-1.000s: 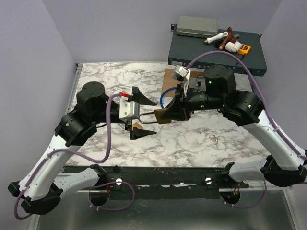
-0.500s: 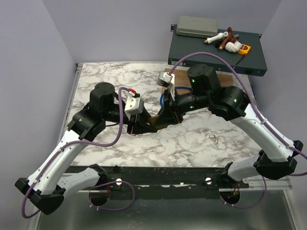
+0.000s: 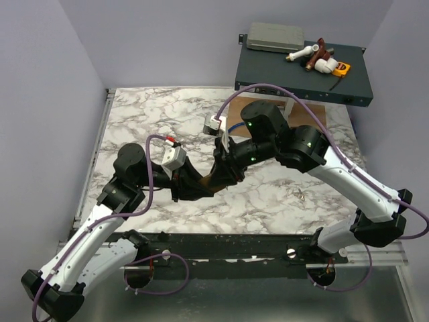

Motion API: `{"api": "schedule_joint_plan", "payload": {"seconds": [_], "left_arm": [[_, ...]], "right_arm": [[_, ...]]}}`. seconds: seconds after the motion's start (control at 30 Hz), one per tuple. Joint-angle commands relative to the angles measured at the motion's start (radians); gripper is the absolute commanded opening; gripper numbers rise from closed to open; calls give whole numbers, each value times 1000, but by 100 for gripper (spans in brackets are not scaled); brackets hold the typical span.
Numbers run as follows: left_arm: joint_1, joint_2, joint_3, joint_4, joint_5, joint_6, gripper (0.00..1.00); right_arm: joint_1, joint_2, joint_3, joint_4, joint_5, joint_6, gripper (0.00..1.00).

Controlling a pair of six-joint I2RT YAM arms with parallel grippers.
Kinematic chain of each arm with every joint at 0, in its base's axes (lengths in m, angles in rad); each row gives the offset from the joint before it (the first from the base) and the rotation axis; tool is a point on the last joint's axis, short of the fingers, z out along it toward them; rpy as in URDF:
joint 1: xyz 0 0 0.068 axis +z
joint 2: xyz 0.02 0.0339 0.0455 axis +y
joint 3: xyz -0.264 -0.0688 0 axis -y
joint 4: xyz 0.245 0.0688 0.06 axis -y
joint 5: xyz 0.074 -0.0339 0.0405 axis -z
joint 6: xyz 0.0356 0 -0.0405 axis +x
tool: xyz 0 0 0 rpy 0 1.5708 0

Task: Unlock with the key
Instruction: Unlock the lock.

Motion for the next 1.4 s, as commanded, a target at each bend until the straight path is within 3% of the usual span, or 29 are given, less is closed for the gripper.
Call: {"api": "schedule_joint_plan", "payload": {"seconds": [0.0,0.07,0.17,0.3,0.53,0.73,1.37], "left_arm": [[36,-64,-115,234,-56,-147,0],[47,-90,-141,239,-59,-159,0],[57,-117,-161,238,-61,-176,0],[56,-119,-143,228,-62,-189,0],[36,-115,-115,167,-59,-176,0],[22,-99,-92,124,-55,-152,0],[1,-85,-61,114,-5,-166,0]], "right_arm": [[30,2,17,176,-30,75,35],[29,-14,34,177,16,75,52],[29,-50,66,179,89,69,58],[30,-93,71,145,143,69,56],[29,-234,-143,161,175,108,48],[30,-279,-223,193,181,130,45],[27,-249,-248,204,256,97,44]]}}
